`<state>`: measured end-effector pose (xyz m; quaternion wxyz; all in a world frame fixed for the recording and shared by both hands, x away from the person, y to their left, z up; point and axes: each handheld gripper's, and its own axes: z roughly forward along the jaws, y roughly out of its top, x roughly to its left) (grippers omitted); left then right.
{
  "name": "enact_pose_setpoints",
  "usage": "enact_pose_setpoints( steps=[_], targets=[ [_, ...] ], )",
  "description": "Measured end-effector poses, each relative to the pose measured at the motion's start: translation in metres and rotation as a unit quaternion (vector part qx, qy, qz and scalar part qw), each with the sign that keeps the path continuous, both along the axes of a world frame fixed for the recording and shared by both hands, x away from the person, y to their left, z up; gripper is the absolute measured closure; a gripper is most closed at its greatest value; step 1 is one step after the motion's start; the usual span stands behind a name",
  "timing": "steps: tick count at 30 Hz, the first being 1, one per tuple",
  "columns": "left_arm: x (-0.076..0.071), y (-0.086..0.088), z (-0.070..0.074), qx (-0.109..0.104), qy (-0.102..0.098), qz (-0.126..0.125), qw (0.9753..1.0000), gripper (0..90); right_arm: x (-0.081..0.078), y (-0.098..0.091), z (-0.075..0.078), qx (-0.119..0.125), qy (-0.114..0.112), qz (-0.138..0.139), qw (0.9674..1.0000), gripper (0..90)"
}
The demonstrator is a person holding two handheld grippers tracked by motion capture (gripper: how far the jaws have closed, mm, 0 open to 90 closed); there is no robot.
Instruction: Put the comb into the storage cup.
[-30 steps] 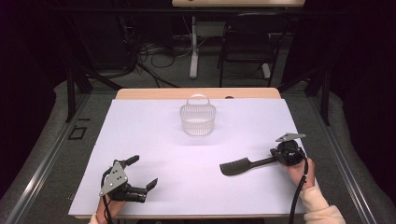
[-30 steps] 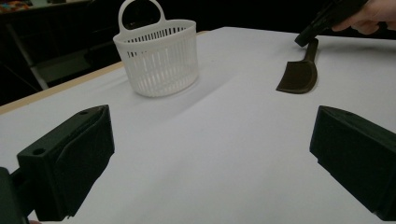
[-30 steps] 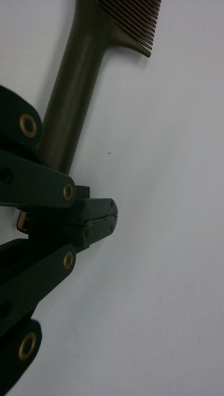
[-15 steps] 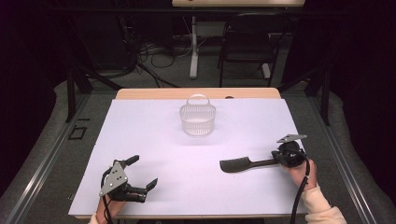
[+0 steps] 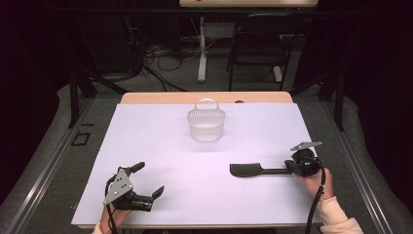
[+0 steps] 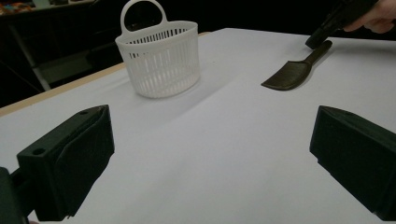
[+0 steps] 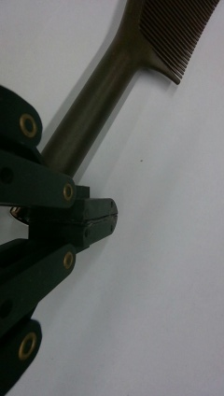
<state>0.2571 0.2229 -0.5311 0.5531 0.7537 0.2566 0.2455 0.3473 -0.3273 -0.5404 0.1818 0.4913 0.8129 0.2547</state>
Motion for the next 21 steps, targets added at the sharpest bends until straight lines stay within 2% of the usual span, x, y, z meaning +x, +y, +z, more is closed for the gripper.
enact_pose_setpoints(
  steps=[21],
  targets=[
    [0.0004, 0.0008, 0.0001, 0.003, 0.001, 0.001, 1.0, 0.0, -0.0055, -0.0007, 0.0003, 0.005, 0.019, 0.0, 0.9998, 90.0]
  ],
)
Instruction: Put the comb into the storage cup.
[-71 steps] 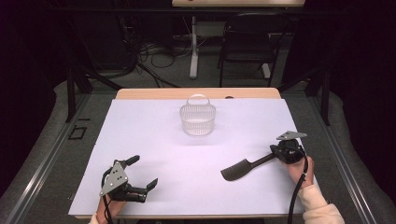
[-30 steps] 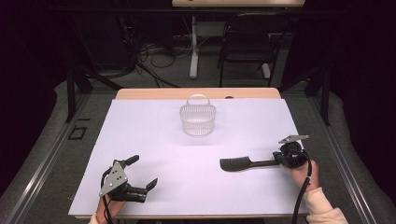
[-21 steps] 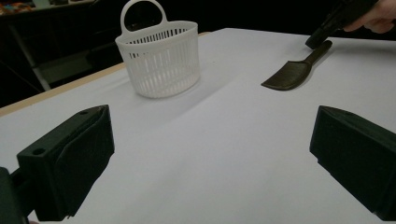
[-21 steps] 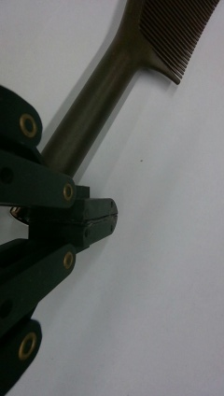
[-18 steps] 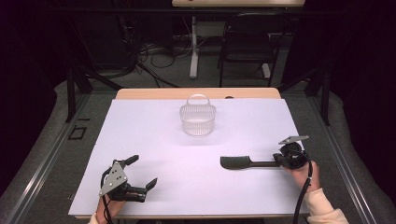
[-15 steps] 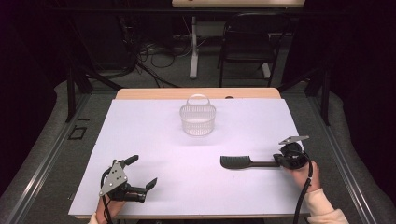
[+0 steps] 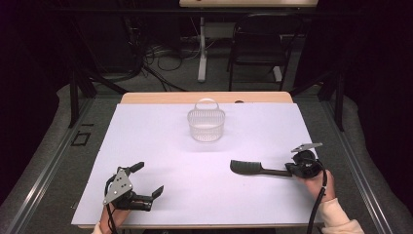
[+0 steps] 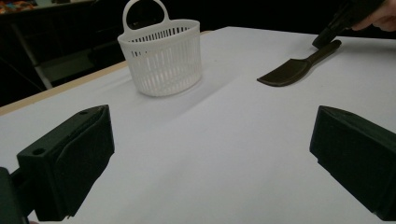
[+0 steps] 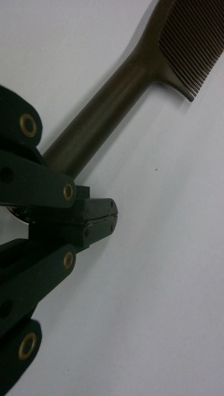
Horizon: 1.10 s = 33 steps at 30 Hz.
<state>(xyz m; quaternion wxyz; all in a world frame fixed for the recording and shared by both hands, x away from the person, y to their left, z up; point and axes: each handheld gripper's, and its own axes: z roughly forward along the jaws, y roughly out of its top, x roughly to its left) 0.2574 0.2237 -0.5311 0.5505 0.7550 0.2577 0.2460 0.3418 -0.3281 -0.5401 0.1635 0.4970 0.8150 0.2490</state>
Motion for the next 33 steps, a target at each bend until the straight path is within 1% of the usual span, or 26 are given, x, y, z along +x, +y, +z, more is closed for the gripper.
enact_pose_setpoints(
  steps=[5, 7, 10, 23, 26, 27, 30, 33],
  targets=[
    [0.0003, 0.0003, -0.0001, 0.0, 0.0, 0.0, 1.0, 0.0, -0.0007, 0.0008, -0.0001, -0.003, 0.007, 0.003, 1.0, 90.0],
    [0.0001, 0.0002, 0.0, 0.0, 0.0, 0.001, 1.0, 0.0, -0.0005, 0.0005, -0.0003, -0.005, 0.007, 0.006, 0.9999, 90.0],
    [0.0001, 0.0002, 0.0, 0.001, 0.0, 0.001, 1.0, 0.0, -0.0012, 0.0006, 0.0, -0.003, 0.01, 0.002, 0.9999, 90.0],
    [0.0002, 0.0003, 0.0, 0.001, 0.0, 0.0, 1.0, 0.0, -0.002, -0.0005, 0.0003, -0.002, 0.012, 0.005, 0.9999, 90.0],
    [0.0001, 0.0003, 0.0, 0.001, 0.0, 0.0, 1.0, 0.0, -0.0022, -0.0007, 0.0009, -0.004, 0.01, 0.001, 0.9999, 90.0],
    [0.0002, 0.0003, 0.0, 0.0, 0.0, 0.0, 1.0, 0.0, -0.0021, -0.0012, 0.001, -0.001, 0.006, 0.004, 1.0, 89.5],
    [0.0001, 0.0002, 0.0, 0.001, 0.0, 0.0, 1.0, 0.0, -0.0024, -0.0021, 0.003, 0.0, -0.002, 0.003, 1.0, 86.7],
    [0.0001, 0.0001, 0.0, 0.001, 0.0, 0.0, 1.0, 0.0, -0.0027, -0.0025, 0.0044, 0.002, -0.004, 0.002, 1.0, 83.2]
  ],
)
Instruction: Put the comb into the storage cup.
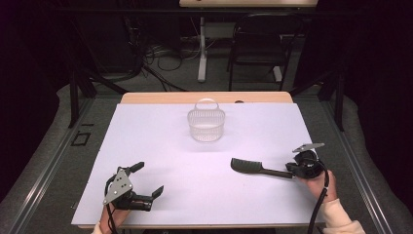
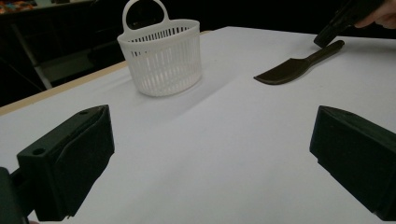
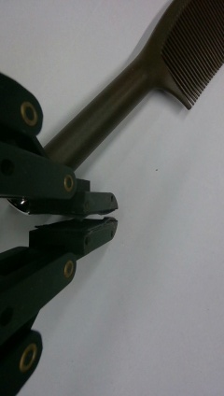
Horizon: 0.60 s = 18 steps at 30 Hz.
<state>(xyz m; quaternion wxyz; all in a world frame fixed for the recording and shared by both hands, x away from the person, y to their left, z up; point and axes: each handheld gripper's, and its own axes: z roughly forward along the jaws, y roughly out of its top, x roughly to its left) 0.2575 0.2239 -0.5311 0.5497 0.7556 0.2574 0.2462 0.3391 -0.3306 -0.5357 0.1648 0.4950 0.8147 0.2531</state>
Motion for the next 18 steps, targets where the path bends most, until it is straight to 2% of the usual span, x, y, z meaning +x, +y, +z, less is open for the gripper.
enact_pose_setpoints(
  steps=[6, 18],
  targets=[
    [0.0, 0.0, 0.0, 0.0, 0.0, 0.0, 1.0, 0.0, -0.001, -0.001, 0.004, 0.0, -0.01, 0.002, 0.9999, 71.5],
    [0.0, 0.0, 0.0, 0.0, 0.0, 0.0, 1.0, 0.0, -0.003, 0.001, 0.014, -0.007, -0.034, 0.017, 0.9993, 42.0]
  ],
)
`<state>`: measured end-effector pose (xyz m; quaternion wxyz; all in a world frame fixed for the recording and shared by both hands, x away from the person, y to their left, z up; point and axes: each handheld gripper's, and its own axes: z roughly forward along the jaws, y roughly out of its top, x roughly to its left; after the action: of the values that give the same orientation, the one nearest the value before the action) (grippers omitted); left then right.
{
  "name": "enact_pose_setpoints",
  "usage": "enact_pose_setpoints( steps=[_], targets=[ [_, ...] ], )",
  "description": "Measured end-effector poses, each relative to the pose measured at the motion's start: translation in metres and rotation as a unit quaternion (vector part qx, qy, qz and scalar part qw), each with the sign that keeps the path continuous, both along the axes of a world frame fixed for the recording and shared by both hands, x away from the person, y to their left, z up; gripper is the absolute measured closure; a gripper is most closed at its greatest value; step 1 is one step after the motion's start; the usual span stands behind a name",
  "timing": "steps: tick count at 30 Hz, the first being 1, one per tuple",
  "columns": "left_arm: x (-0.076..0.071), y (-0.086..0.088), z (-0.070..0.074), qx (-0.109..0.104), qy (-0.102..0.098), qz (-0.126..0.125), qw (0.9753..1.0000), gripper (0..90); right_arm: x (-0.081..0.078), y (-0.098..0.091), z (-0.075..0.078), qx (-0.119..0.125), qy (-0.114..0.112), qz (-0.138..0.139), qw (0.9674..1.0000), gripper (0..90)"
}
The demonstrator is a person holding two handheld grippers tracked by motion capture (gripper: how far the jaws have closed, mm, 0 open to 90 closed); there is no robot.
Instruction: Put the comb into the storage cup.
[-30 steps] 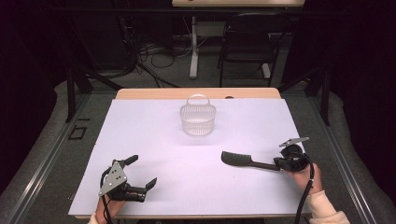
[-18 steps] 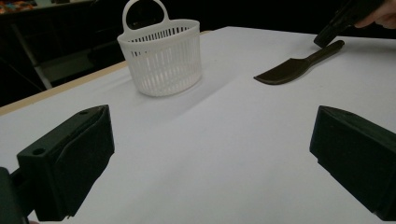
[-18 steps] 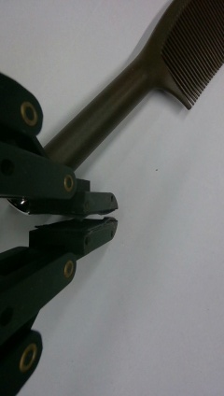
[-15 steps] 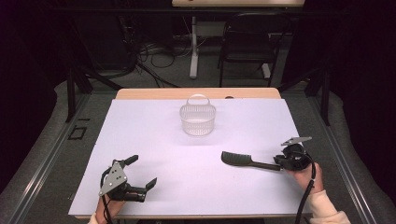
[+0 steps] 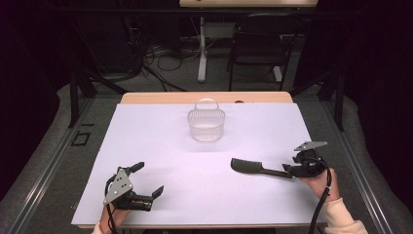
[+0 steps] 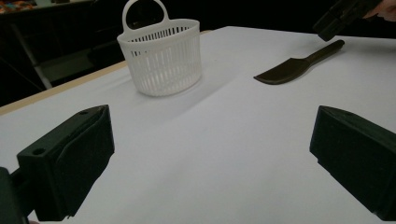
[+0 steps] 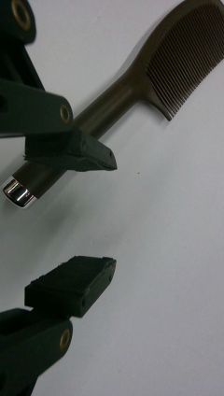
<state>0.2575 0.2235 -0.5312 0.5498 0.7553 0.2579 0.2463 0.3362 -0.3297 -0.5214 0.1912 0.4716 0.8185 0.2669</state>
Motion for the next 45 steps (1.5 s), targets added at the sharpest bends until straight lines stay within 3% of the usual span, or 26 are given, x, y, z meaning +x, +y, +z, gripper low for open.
enact_pose_setpoints(
  steps=[8, 20, 36, 45],
  targets=[
    [0.0, 0.0, 0.0, 0.0, -0.001, 0.0, 1.0, 0.0, -0.001, 0.004, 0.004, -0.004, 0.004, 0.015, 0.9999, 25.2],
    [0.0, 0.0, 0.0, -0.001, 0.0, 0.0, 1.0, 0.0, -0.001, 0.012, 0.006, -0.016, 0.022, 0.055, 0.9981, 8.7],
    [0.0, -0.001, 0.0, 0.001, 0.0, -0.002, 1.0, 0.0, -0.004, 0.026, 0.01, -0.024, 0.016, 0.09, 0.9956, 0.0],
    [0.0, -0.001, 0.0, -0.001, 0.001, -0.001, 1.0, 0.0, -0.006, 0.035, 0.011, -0.038, 0.025, 0.133, 0.9901, 0.0]
  ],
)
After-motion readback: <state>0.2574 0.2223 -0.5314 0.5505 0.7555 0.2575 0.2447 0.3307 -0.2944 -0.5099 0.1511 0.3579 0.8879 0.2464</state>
